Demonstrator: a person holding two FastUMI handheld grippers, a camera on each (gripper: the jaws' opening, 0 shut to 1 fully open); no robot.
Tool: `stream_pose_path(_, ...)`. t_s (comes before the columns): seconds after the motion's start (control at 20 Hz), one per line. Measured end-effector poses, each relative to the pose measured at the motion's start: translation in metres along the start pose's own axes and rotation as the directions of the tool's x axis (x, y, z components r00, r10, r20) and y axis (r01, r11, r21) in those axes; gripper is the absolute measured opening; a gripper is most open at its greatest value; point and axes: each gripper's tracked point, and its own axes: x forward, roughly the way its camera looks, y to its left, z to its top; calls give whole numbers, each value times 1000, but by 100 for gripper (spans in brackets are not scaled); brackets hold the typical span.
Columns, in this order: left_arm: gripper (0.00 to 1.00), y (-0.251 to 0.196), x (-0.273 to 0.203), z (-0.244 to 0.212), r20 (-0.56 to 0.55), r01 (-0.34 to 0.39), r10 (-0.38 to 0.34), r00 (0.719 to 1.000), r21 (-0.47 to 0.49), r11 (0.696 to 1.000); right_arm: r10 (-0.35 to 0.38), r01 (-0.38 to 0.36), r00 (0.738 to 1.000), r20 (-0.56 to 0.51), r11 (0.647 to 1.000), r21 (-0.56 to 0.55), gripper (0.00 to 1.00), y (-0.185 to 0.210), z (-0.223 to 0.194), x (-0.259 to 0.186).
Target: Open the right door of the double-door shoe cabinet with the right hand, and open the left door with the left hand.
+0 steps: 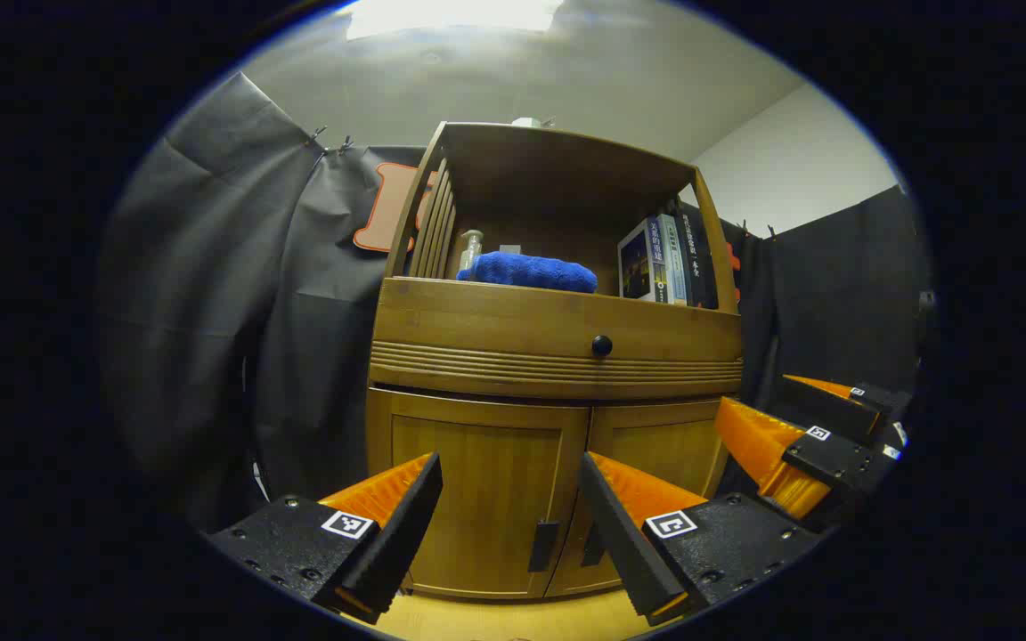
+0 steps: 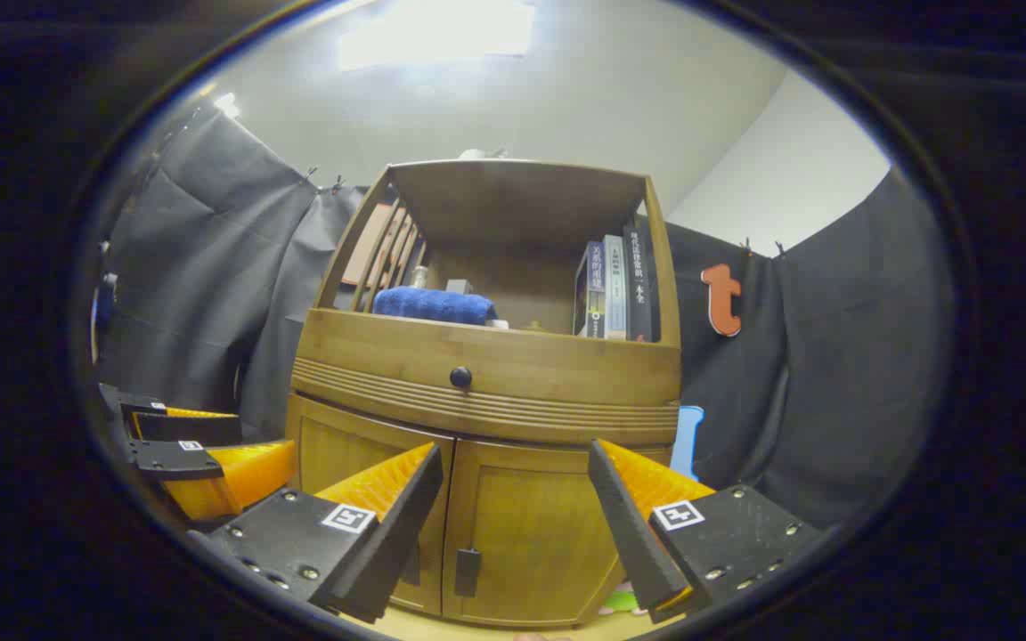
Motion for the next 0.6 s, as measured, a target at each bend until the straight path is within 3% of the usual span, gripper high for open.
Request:
stream_pose_path(0.2,92,0,-2,0,5,-10,10,1000,5,1000,13,-13,1000,-1,1000,-8,97,-2,-2,1)
stream_pose_path(0.6,95,2,-6,1,12,-49,49,999,25,998,52,-52,998,-20,999,-5,98,7,-8,8)
